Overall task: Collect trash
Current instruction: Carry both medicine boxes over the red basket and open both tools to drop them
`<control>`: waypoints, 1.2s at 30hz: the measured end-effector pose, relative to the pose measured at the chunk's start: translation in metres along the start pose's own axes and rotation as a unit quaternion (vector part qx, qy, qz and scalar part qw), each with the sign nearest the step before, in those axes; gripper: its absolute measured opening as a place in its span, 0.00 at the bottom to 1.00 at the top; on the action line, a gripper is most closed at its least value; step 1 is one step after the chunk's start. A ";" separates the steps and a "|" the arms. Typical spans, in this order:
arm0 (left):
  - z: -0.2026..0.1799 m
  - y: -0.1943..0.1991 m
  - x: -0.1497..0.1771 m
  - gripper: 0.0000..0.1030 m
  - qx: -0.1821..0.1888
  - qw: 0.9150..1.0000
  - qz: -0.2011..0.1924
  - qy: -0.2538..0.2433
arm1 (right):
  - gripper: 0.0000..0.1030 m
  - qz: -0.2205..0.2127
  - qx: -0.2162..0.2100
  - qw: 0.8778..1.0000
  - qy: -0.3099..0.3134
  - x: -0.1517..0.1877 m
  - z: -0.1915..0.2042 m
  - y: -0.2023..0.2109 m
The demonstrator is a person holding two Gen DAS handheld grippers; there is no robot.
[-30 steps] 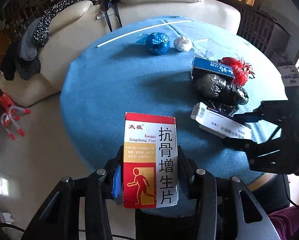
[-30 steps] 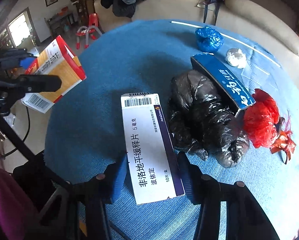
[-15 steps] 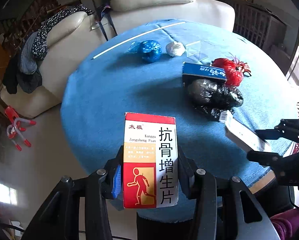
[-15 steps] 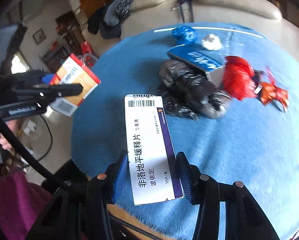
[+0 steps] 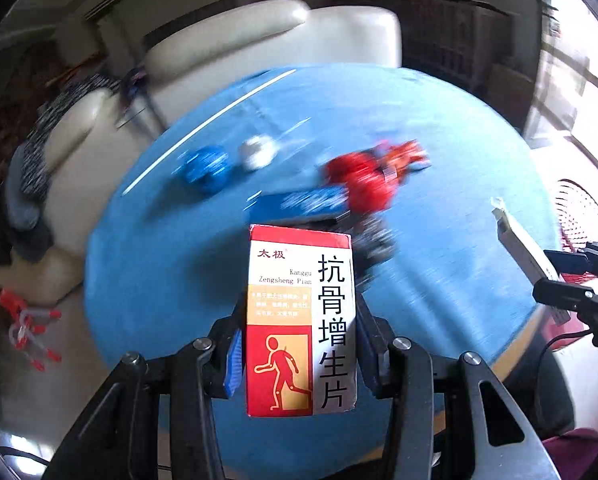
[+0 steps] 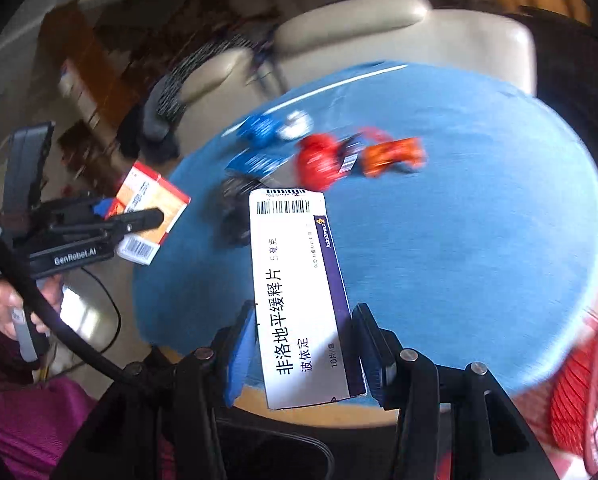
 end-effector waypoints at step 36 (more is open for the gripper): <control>-0.353 -0.053 -0.105 0.61 0.299 0.940 0.020 -0.165 | 0.59 -0.180 0.224 0.859 -0.423 0.118 -0.292 0.186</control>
Point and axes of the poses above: each gripper's, at about its wrist camera, not at the fingertips, and y roughly against the way its jaws point, z to its left, x to its underside, the point moved 6 cm from there along -y, roughly the way its jaws point, and after that the axes turned 2 degrees about x, right-handed, at the moved point
